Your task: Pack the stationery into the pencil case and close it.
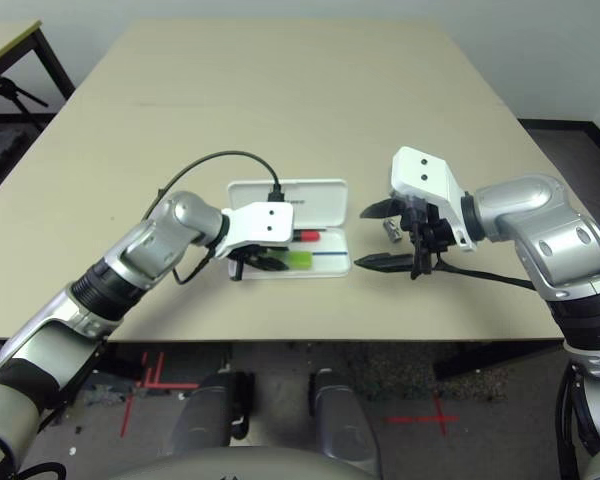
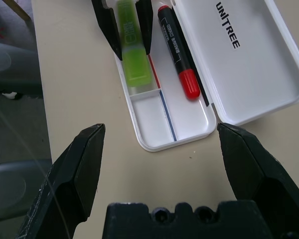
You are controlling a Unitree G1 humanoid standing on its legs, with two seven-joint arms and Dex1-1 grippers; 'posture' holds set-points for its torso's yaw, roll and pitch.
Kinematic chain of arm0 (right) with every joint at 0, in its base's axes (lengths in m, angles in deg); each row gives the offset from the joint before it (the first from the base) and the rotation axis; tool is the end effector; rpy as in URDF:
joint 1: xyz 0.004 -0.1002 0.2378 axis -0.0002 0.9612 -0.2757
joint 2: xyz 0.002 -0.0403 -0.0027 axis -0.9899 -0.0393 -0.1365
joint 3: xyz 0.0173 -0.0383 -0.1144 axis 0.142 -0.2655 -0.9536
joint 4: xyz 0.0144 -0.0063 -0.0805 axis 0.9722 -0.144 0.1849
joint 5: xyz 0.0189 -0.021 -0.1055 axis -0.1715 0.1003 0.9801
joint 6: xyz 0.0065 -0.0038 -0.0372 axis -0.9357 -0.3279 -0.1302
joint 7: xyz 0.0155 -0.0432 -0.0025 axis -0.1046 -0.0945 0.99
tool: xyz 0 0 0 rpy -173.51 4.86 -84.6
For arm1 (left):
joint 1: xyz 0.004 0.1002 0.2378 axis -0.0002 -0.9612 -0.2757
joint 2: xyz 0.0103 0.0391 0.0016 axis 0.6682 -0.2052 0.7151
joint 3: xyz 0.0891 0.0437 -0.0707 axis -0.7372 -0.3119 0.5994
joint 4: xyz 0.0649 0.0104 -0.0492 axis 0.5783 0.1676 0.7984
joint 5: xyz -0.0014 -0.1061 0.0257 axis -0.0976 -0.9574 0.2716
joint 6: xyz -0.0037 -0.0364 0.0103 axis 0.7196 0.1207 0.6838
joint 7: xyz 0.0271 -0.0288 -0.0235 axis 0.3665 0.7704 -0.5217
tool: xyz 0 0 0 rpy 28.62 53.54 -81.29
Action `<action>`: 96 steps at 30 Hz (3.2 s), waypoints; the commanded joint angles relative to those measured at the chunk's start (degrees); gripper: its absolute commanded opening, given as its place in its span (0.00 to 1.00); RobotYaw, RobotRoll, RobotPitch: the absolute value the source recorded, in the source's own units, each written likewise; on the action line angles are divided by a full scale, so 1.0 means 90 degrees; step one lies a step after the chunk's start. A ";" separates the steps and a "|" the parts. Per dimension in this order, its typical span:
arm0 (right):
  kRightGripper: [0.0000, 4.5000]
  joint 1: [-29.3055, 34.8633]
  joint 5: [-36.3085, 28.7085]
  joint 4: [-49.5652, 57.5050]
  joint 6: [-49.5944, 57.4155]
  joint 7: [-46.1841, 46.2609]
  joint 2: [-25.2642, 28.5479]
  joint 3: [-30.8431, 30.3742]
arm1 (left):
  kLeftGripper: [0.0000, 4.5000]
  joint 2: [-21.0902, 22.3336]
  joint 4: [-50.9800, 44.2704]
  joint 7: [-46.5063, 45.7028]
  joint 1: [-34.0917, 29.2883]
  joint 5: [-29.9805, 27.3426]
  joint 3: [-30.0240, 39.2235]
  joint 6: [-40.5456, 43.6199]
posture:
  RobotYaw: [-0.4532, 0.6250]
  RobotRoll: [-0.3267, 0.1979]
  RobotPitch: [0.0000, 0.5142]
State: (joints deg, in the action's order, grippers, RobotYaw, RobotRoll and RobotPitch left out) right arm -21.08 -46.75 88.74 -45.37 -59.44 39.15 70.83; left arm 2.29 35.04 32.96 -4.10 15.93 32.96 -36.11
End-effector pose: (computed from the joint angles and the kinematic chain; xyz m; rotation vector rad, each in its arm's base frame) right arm 0.2745 -0.2594 0.2092 -0.5669 0.4274 1.2386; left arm 0.3138 0.1014 0.1551 0.8501 0.4076 -1.4255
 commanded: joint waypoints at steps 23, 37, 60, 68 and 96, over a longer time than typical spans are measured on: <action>1.00 0.0053 0.0235 -0.0550 -0.0333 -0.0021 -0.0215 -0.0081 | 1.00 0.1605 -0.2348 0.0466 -0.0211 -0.1119 0.1529 0.0775 | 0.43 0.62 0.17; 1.00 0.0098 -0.0137 -0.0193 0.0940 0.0834 -0.0236 0.0569 | 1.00 0.1906 -0.2380 0.0165 -0.0437 -0.1245 0.1679 0.0745 | 0.43 0.62 0.17; 1.00 -0.0158 0.0745 -0.0725 0.4341 0.5249 -0.2141 0.1102 | 1.00 0.1608 -0.1961 0.0074 -0.0350 -0.1102 0.1323 0.0365 | 0.38 0.62 0.17; 1.00 -0.0148 0.0889 -0.1068 0.4089 0.5543 -0.2346 0.0843 | 1.00 0.1645 -0.2098 0.0064 -0.0370 -0.1110 0.1333 0.0471 | 0.39 0.62 0.18; 0.07 -0.0220 0.1022 -0.1605 0.3795 0.5555 -0.2531 0.0615 | 1.00 0.1625 -0.2486 -0.0076 -0.0431 -0.1151 0.1254 0.0846 | 0.41 0.62 0.19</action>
State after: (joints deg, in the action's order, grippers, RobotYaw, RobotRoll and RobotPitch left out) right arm -23.40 -38.35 75.86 -11.46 -9.79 15.46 76.51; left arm 16.86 12.94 32.46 -7.91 5.57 45.07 -28.69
